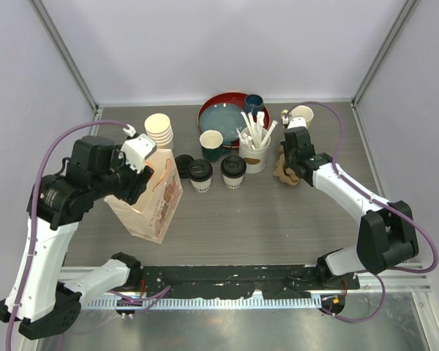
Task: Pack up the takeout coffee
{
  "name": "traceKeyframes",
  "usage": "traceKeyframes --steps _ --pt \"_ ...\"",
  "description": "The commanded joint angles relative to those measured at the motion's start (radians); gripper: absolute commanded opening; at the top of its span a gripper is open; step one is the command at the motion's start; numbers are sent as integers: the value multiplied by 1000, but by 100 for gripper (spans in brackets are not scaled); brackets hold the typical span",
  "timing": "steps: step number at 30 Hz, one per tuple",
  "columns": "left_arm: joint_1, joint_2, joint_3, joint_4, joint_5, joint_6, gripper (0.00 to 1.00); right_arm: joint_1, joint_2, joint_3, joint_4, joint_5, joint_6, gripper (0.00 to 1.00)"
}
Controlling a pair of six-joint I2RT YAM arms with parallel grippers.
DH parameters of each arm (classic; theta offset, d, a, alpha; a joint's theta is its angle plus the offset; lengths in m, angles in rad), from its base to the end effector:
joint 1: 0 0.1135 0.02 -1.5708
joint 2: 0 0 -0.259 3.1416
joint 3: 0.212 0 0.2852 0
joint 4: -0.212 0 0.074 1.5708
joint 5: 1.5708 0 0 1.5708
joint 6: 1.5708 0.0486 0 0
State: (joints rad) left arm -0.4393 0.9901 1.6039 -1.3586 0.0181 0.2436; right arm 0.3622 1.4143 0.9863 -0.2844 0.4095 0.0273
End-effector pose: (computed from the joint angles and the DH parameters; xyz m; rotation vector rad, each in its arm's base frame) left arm 0.1457 -0.0694 0.4566 0.7850 2.1815 -0.1201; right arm 0.3322 0.1052 0.2307 -0.1617 2.2199 -0.2552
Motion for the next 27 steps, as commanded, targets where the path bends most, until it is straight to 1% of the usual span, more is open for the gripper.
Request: traceKeyframes --steps 1,6,11,15,16,17,19,24,27 --pt "-7 -8 27 -33 -10 11 58 -5 -21 67 17 55 -17 1" --pt "-9 -10 27 -34 -10 13 58 -8 -26 89 8 58 -24 1" --pt "-10 -11 28 -36 -12 13 58 -8 -8 89 17 -6 -24 1" --pt "-10 -10 28 -34 -12 13 58 -9 5 107 21 -12 -24 1" --pt "-10 -7 30 -34 -10 11 58 -8 6 112 22 -23 -52 1" --pt "-10 -8 30 -34 -10 11 58 -8 9 120 22 -84 -62 1" --pt "-10 -5 30 -33 -10 11 58 -8 35 129 -1 -121 -55 1" --pt "-10 -11 25 -34 -10 10 58 -5 61 46 -13 -98 -30 1" --pt "-10 -10 19 -34 -12 11 58 -3 57 3 -1 -132 -30 1"
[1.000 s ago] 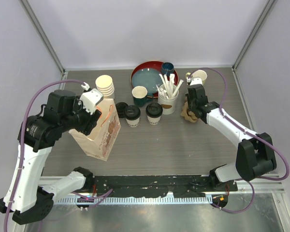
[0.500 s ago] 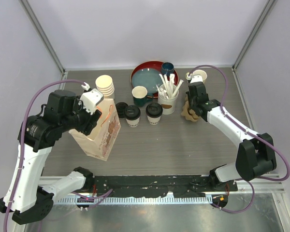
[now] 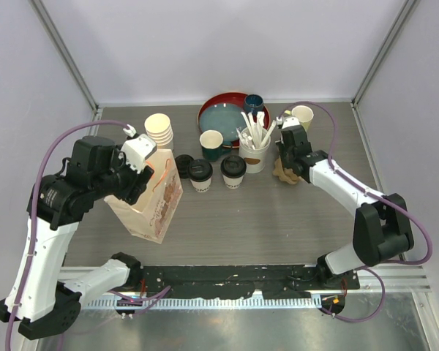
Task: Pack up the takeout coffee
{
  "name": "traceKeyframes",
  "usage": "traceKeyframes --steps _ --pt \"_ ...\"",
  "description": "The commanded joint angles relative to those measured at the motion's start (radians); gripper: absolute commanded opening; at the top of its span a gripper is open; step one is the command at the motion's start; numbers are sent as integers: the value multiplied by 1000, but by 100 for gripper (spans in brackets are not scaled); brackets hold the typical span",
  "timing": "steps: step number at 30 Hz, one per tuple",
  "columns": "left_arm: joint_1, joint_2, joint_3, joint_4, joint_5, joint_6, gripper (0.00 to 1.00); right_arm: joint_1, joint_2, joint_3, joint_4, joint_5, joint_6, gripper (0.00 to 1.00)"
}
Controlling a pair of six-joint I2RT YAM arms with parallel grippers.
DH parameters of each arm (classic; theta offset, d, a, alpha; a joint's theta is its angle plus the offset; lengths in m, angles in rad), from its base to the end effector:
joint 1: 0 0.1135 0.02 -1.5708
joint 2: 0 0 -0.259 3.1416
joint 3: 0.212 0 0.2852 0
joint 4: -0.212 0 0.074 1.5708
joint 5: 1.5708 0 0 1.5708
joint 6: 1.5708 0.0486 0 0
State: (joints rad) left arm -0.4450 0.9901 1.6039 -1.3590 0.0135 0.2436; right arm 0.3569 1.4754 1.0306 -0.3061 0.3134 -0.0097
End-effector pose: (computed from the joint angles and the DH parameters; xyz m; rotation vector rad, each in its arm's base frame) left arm 0.1454 -0.0701 0.4566 0.7892 2.1804 -0.1177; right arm 0.3432 0.1120 0.2235 -0.2615 2.2688 -0.1836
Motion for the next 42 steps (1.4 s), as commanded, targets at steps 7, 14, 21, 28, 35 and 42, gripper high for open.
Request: traceKeyframes --steps 7,14,21,28,35,42 --pt "-4 -14 19 -29 3 11 58 1 13 -53 35 -83 39 5" --pt "-6 -19 14 -35 2 11 58 -7 31 -53 38 -85 70 33" --pt "-6 -18 17 -38 3 13 58 -16 39 -56 36 -86 83 25" --pt "-6 -13 28 -40 11 16 58 -16 -12 -27 7 -82 56 7" --pt "-9 -10 39 -43 11 19 58 -12 -18 28 -48 22 -33 1" --pt "-12 -7 36 -42 3 19 59 10 -53 62 -41 76 -90 1"
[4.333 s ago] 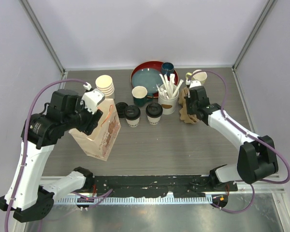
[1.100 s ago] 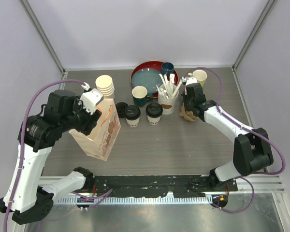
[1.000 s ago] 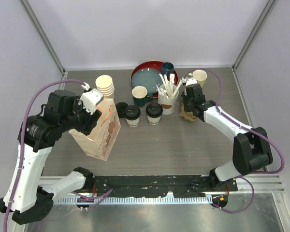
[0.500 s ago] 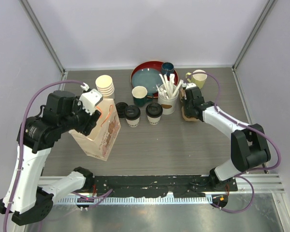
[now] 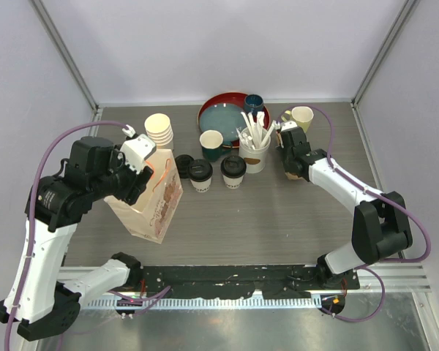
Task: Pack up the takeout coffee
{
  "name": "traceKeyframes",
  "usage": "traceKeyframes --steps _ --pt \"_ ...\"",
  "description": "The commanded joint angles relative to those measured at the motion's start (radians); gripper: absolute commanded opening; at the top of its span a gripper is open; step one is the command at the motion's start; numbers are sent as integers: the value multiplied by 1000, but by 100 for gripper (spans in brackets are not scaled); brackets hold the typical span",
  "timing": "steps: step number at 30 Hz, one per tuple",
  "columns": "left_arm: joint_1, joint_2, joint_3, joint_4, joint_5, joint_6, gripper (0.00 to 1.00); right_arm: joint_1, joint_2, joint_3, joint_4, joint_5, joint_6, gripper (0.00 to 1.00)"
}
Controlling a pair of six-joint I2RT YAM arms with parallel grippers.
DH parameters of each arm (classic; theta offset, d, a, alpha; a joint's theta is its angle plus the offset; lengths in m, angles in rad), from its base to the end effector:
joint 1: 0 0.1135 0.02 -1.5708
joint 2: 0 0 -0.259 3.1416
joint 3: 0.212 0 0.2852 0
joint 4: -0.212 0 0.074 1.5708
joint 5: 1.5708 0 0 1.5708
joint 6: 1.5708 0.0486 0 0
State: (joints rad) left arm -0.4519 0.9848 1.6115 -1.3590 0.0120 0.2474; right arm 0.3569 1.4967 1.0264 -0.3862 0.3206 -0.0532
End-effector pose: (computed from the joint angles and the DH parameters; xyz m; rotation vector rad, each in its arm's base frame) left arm 0.1424 -0.0698 0.4594 0.7957 2.1643 -0.1187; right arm 0.3382 0.1098 0.2082 -0.3440 2.3594 -0.2461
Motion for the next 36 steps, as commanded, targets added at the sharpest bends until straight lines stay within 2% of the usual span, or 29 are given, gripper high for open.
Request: traceKeyframes --steps 1,8,12,16,21,24,31,34,36 --pt "-5 -3 27 -40 5 13 59 10 -81 67 40 74 -51 1" --pt "-5 -6 21 -38 6 13 58 10 -64 66 41 106 -68 1" --pt "-5 -8 16 -38 8 15 58 10 -76 58 30 -3 -74 1" --pt "-5 -14 7 -38 8 15 59 -5 -47 34 -2 14 -39 1" --pt "-5 -20 -1 -38 6 18 59 -26 19 47 -68 -55 -7 1" --pt "-8 -20 2 -40 6 18 59 -22 -12 70 -66 -26 -7 1" --pt "-8 -15 19 -42 6 16 59 -10 -216 52 12 44 -48 1" --pt "-10 -14 19 -42 6 16 59 -7 -222 44 -17 112 -43 1" --pt "-10 -14 19 -40 8 16 59 -7 -173 63 -57 101 -57 1"
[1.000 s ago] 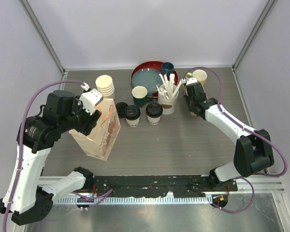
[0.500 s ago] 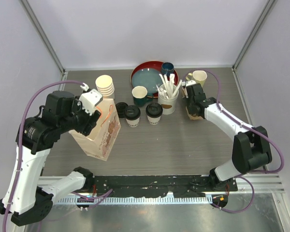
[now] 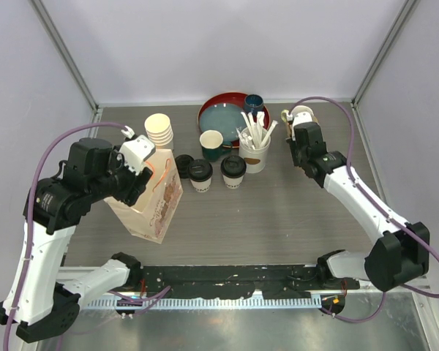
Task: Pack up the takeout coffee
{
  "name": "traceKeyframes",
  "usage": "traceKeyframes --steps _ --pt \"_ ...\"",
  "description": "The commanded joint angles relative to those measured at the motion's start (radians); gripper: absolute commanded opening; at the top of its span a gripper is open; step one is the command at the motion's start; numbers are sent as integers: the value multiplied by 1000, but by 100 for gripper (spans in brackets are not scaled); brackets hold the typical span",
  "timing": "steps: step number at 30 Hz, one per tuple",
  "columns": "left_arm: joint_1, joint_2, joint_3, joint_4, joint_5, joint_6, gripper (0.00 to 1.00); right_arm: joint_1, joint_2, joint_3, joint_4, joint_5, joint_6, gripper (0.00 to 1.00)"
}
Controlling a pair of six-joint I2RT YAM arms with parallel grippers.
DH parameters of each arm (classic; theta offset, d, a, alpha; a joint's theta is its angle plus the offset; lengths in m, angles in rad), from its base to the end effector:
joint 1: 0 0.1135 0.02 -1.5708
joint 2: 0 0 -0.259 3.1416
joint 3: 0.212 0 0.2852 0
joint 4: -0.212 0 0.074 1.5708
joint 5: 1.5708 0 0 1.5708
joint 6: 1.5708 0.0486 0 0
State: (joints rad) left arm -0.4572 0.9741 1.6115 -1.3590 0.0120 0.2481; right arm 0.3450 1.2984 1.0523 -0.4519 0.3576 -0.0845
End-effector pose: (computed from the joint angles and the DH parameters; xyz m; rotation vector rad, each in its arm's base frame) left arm 0.1387 -0.0689 0.4609 0.7986 2.1519 -0.1220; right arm 0.3134 0.0946 0.2764 -0.2905 2.2106 -0.2636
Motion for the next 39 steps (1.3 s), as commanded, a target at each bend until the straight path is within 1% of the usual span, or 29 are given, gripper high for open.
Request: traceKeyframes --steps 1,2,3,4,5,6,7,10,13,16,19,21,23,24,25,26,28,29,33,35,36,37,39 --pt "-5 0 19 -38 8 16 59 5 53 46 -31 28 -31 1" --pt "-5 0 18 -37 6 16 59 6 102 60 -51 -32 -29 1" --pt "-5 0 19 -37 9 17 59 5 123 77 -62 -154 -29 1" --pt "-5 0 18 -37 8 17 59 5 137 80 -59 -211 -27 1" --pt "-5 -5 18 -38 9 17 59 3 154 74 -50 -218 0 1" --pt "-5 -6 18 -43 9 17 59 3 159 71 -41 -188 21 1" --pt "-6 -8 19 -45 6 17 59 0 167 72 -38 -66 35 1" --pt "-6 -11 18 -51 5 20 59 -27 176 98 -54 23 65 1" --pt "-6 -8 16 -48 3 20 59 -17 116 92 -12 24 59 1" --pt "-9 -5 19 -46 5 20 59 5 47 72 25 -21 20 1" --pt "-11 -2 25 -48 2 22 59 17 -2 61 30 -19 -7 1" --pt "-11 -2 27 -49 2 22 59 22 -8 52 29 21 -21 1" --pt "-12 0 31 -49 3 22 59 16 19 61 -1 55 -6 1" --pt "-11 0 31 -48 3 22 59 2 42 67 -20 -10 2 1" --pt "-11 0 33 -49 3 22 59 -15 65 80 -78 -73 12 1" --pt "-11 0 31 -49 5 22 59 -24 128 104 -106 -98 44 1" --pt "-12 -3 31 -48 3 20 59 -26 166 112 -140 -92 64 1" --pt "-11 -5 28 -49 5 20 59 -26 167 91 -127 -80 74 1" --pt "-11 -6 21 -49 2 22 59 -26 102 86 -71 -82 75 1" --pt "-12 -5 21 -46 3 22 59 -11 53 115 -70 -22 42 1" --pt "-12 -3 21 -46 2 22 59 5 29 115 -42 4 17 1" --pt "-11 -3 21 -46 3 22 59 49 3 107 -18 48 -3 1" --pt "-11 -5 19 -46 2 20 59 75 -83 65 66 52 -21 1"
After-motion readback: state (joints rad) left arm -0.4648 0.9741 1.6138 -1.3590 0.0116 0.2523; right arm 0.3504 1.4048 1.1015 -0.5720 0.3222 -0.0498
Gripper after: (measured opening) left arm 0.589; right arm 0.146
